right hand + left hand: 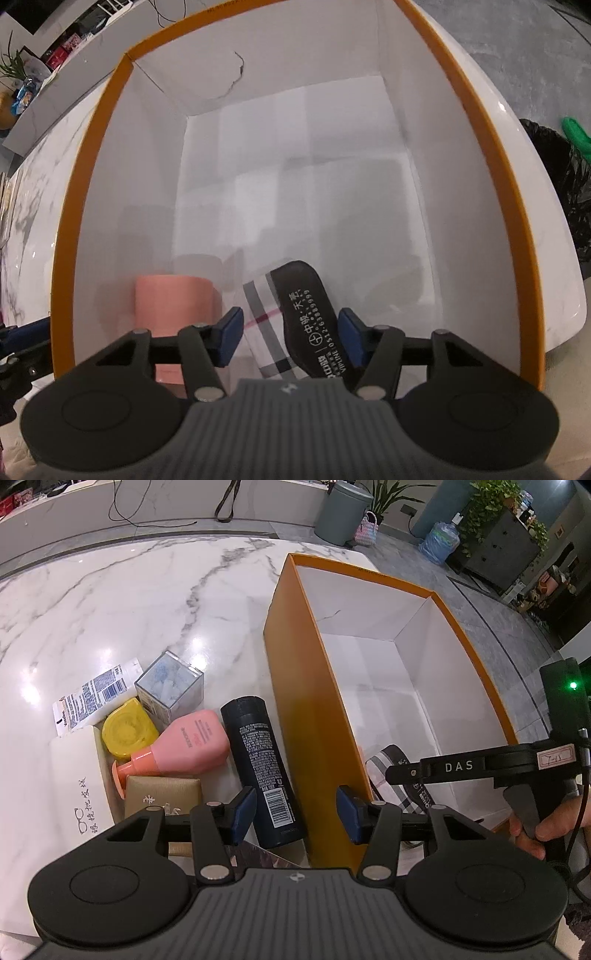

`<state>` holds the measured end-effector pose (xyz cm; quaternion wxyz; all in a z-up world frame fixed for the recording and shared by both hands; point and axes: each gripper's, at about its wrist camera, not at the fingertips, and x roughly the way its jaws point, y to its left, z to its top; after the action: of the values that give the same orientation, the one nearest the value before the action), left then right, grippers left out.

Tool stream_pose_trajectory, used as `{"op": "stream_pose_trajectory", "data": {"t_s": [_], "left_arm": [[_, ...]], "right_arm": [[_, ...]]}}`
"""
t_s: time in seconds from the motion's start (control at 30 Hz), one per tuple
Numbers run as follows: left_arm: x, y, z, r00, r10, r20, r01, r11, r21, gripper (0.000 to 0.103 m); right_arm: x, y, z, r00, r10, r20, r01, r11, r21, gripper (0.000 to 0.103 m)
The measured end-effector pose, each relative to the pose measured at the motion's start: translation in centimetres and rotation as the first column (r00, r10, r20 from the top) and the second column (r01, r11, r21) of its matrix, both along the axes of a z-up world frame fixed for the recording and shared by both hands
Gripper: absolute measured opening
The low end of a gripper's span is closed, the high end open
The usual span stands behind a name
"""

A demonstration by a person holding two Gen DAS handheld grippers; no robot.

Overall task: Organize rigid objects
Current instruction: 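Move left gripper to the white box while right gripper approaches the picture card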

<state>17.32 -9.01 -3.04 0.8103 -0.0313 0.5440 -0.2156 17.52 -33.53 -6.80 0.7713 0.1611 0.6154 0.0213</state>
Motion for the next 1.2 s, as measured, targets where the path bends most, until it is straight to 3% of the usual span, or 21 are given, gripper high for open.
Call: {"op": "stream_pose_trajectory", "data": {"t_s": [0.03,0.1,0.23,0.4,0.5,0.57,0.67,0.83,0.97,1.2], "left_arm": [[0.0,0.0,0.0,1.0,0.001,0.0,-0.001,1.0,-0.002,0.058],[-0.1,0.1,0.0,1.0,0.001,-0.002,-0.001,1.0,-0.005,0.058],[-0.2,0.1,0.1,1.0,-0.004,-0.003,0.004,1.0,-0.003,0.058],[-0.4,0.3,0.5,1.0,-0.008,0.01,0.008,1.0,-0.011,0.058],[-0.9,0.8,1.4,0.999,-0.024,0.034,0.025,0.999,-0.024,0.058],[-1.3,1.6,2.4,0.998,-0.032,0.061,0.033,0.999,-0.016,0.058],[-1.8,3.3,3.9,0.995,-0.02,0.093,0.02,1.0,-0.004,0.058],[-2.9,6.7,5.6,0.991,0.024,0.132,-0.028,0.999,0.029,0.059],[-3.2,9.1,5.5,0.989,0.09,0.117,-0.096,0.994,0.049,0.06],[-3.4,12.3,1.6,0.98,0.19,0.057,-0.194,0.978,0.071,0.067]], "right_arm": [[0.0,0.0,0.0,1.0,-0.005,-0.002,0.005,1.0,0.007,0.055],[-0.2,0.1,-0.2,1.0,-0.011,-0.006,0.011,1.0,0.025,0.041],[-0.7,0.6,-0.3,1.0,-0.003,-0.005,0.003,0.999,0.037,0.04],[-1.0,0.5,0.1,1.0,-0.004,-0.015,0.004,0.999,0.048,0.024],[-1.8,1.3,1.6,0.998,0.032,0.059,-0.032,0.999,-0.004,0.024],[-2.3,2.2,2.9,0.991,0.072,0.115,-0.074,0.997,0.012,0.025],[-3.5,4.3,5.3,0.962,0.151,0.229,-0.154,0.988,-0.006,0.027],[-5.1,8.6,8.8,0.875,0.274,0.4,-0.264,0.961,-0.079,0.035],[-5.3,11.9,9.4,0.827,0.35,0.44,-0.347,0.934,-0.091,0.035],[-6.1,18.0,7.7,0.762,0.497,0.416,-0.479,0.864,-0.155,0.04]]}}
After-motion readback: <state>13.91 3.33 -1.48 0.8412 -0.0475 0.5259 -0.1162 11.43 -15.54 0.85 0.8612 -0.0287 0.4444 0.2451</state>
